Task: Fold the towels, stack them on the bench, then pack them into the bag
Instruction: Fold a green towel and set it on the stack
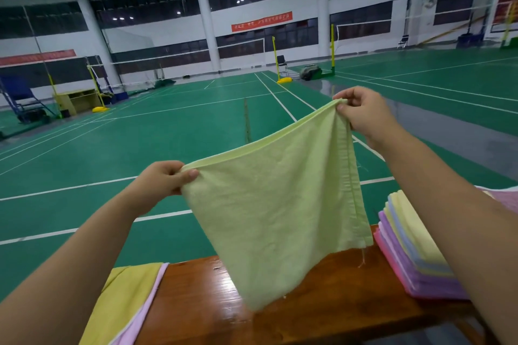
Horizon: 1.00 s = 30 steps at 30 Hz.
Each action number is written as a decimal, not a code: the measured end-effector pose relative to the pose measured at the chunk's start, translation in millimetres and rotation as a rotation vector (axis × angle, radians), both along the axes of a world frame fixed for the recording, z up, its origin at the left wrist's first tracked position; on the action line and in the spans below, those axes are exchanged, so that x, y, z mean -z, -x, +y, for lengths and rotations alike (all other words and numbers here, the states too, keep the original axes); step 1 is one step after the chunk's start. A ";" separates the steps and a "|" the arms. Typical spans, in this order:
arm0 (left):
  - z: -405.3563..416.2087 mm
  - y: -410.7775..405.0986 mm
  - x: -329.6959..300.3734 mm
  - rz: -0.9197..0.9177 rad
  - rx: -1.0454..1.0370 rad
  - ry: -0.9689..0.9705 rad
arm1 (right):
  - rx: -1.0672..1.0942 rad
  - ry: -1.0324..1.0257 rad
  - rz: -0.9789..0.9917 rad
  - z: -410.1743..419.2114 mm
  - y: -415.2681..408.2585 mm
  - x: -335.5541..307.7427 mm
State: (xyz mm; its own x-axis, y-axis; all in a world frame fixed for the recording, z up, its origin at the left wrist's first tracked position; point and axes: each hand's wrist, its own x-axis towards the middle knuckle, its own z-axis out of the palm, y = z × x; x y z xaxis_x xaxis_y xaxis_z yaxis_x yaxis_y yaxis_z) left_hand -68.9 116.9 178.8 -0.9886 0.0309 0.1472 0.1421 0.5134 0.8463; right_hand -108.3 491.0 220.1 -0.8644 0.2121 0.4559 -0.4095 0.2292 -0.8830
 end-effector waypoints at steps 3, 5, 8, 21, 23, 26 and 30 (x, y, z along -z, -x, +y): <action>-2.8 4.5 -0.2 0.059 -0.051 -0.101 | -0.012 0.007 -0.016 3.3 1.2 7.7; -3.2 5.7 -0.9 0.115 -0.082 -0.078 | -0.021 0.018 -0.022 4.9 0.6 11.9; -3.4 5.5 -6.9 0.217 -0.119 0.069 | -0.050 0.057 -0.016 8.0 -3.2 10.1; 17.4 5.8 -25.1 0.374 -0.186 -0.194 | -0.247 0.165 -0.119 25.9 -18.4 -2.6; 18.6 4.9 -19.3 0.312 -0.168 -0.268 | -0.202 0.158 -0.182 23.2 -19.1 4.7; 15.5 -2.3 -16.5 0.280 -0.108 -0.527 | -0.257 0.304 -0.172 26.6 -24.6 6.1; 15.3 -13.3 -10.7 0.258 -0.012 -0.733 | -0.340 0.479 -0.210 27.6 -31.5 4.9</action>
State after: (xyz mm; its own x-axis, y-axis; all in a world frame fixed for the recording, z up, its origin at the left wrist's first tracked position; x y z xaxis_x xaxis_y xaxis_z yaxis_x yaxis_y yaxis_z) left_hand -55.6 132.1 189.5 -0.9201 -0.1739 0.3511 0.3784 -0.1621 0.9113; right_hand -76.8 518.5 215.1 -0.9804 0.0479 0.1911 -0.1962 -0.3250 -0.9251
